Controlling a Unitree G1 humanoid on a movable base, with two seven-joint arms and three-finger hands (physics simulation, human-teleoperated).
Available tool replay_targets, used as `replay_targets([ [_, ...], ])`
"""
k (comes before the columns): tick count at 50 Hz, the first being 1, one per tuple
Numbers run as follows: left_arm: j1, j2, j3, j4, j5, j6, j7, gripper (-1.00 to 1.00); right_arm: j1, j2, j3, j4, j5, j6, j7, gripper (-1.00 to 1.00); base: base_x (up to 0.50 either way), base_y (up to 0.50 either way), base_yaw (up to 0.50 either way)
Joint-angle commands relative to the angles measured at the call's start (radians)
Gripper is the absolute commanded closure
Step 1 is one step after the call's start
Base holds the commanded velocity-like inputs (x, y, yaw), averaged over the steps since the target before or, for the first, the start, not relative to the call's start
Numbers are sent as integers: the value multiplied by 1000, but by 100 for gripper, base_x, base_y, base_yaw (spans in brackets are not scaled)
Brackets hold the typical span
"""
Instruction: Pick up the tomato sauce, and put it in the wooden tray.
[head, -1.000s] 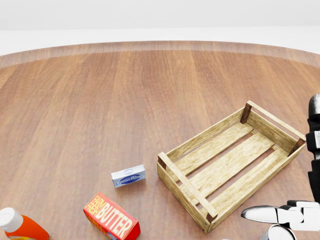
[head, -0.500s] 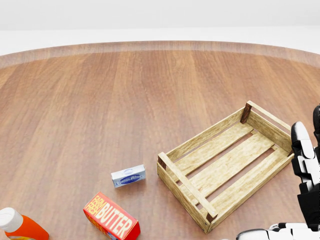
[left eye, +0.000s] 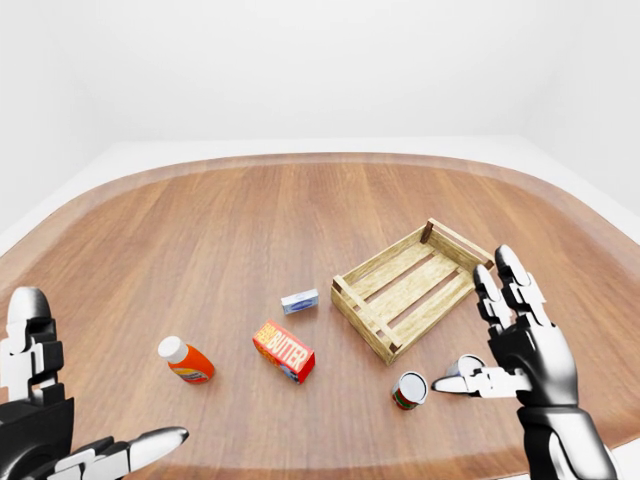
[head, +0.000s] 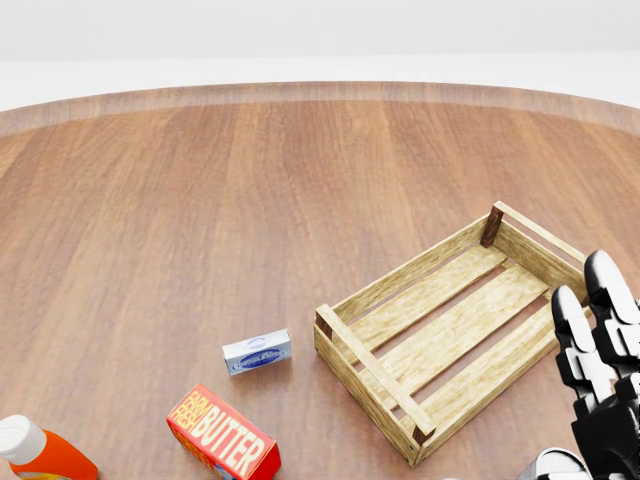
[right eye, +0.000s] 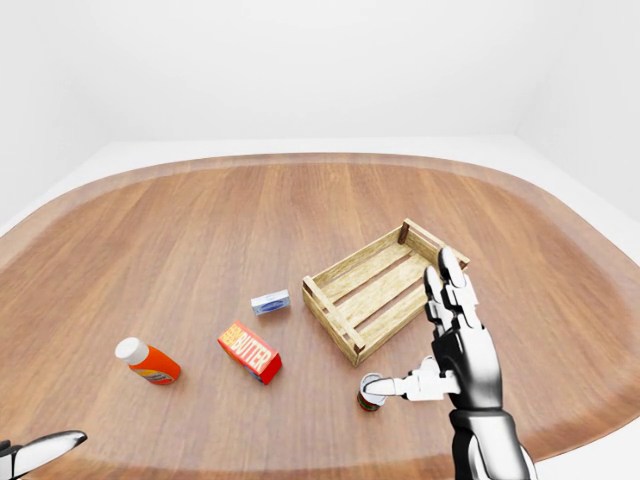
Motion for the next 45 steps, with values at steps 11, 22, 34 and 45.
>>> replay_targets([
  [11,-7,-8,6,0,8,0,-9,-100,58,33,-2,17,-17,-34,58,-100,0,0,0],
  [22,-7,-11,7,0,8,0,-13,-100,90,50,-1,21,-21,-76,83,-100,0,0,0],
  [34,-10,-9,6,0,11,0,-12,-100,123,72,-12,24,-20,-112,129,-100,0,0,0],
  [45,-17,-7,24,0,0,0,-12,-100,148,88,-12,42,-23,-154,164,-100,0,0,0],
])
